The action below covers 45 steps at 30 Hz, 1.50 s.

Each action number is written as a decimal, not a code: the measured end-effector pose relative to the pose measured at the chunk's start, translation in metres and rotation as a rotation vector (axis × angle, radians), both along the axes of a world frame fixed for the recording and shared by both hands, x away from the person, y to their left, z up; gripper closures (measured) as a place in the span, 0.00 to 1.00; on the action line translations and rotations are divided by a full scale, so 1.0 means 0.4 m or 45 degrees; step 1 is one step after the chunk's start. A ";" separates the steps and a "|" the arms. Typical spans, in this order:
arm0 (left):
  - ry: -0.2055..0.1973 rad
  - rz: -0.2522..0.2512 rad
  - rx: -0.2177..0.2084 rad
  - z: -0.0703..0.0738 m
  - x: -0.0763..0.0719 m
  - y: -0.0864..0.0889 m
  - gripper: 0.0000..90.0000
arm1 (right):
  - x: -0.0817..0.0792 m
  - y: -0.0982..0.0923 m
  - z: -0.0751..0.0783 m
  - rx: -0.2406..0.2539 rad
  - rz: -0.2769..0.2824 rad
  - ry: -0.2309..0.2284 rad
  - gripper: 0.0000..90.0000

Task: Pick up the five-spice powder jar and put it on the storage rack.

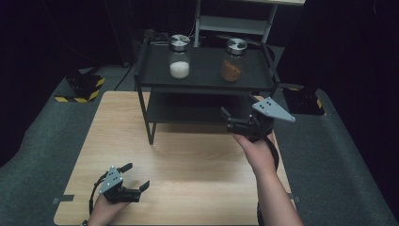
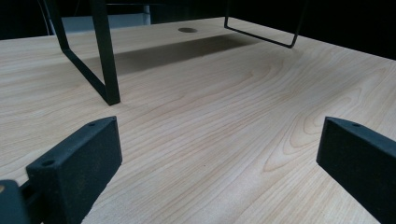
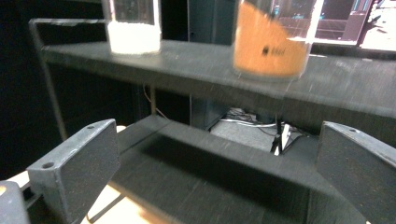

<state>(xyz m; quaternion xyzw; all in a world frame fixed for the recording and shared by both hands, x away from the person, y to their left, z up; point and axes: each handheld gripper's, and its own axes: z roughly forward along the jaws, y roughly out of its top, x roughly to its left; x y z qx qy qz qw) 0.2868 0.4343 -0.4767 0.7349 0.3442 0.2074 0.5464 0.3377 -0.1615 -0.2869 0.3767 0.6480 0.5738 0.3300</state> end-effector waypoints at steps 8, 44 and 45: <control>-0.004 -0.005 0.006 0.001 -0.001 -0.001 0.00 | -0.042 -0.003 -0.061 -0.012 0.009 0.014 0.00; -0.018 -0.002 0.006 -0.002 -0.004 0.001 0.00 | -0.197 -0.041 -0.389 -0.110 -0.007 0.269 0.00; -0.018 -0.003 0.007 -0.001 -0.004 0.000 0.00 | -0.199 -0.043 -0.395 -0.116 -0.010 0.281 0.00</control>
